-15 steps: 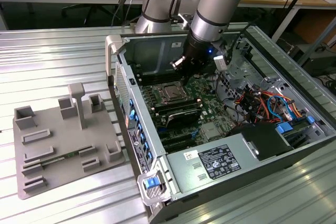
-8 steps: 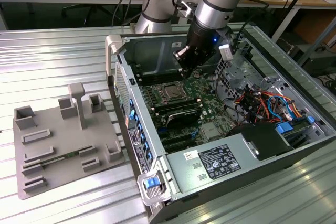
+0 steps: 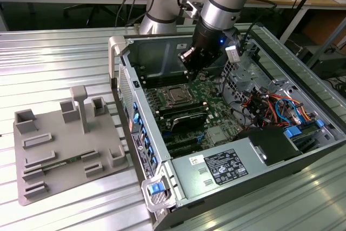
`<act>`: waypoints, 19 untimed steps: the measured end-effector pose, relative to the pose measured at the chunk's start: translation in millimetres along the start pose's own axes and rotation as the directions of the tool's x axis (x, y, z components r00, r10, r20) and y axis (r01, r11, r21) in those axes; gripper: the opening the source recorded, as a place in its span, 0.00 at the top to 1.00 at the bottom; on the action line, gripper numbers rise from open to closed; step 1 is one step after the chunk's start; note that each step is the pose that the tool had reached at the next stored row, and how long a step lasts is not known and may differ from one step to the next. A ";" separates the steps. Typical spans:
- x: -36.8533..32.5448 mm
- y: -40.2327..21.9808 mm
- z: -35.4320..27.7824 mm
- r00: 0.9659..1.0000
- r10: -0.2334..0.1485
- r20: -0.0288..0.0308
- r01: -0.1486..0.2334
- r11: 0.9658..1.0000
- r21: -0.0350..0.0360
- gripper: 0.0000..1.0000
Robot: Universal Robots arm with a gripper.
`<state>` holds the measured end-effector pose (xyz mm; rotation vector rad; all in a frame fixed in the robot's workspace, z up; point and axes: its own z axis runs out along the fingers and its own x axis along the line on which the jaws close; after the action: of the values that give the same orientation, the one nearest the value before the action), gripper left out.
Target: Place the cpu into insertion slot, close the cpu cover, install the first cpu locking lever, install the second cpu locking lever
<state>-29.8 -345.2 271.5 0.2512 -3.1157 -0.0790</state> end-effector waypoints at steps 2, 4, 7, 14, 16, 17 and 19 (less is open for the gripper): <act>0.0 0.0 0.0 1.000 0.000 0.000 0.000 1.000 0.000 0.89; 0.0 0.0 0.0 1.000 0.000 0.000 0.000 1.000 0.000 0.89; -1.9 -5.7 -0.3 1.000 0.000 -0.001 0.000 1.000 0.000 0.89; -2.1 -27.0 -1.0 1.000 0.001 -0.001 -0.001 1.000 0.000 0.89; -1.8 -28.4 -0.7 1.000 0.008 -0.001 -0.008 1.000 0.001 0.89; -1.9 -28.5 -0.4 1.000 0.017 -0.001 -0.017 1.000 0.005 0.89; -1.8 -29.0 0.8 0.999 0.035 0.000 -0.035 0.999 0.007 0.89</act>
<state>-23.5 -373.5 269.2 0.1962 -3.1191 -0.0670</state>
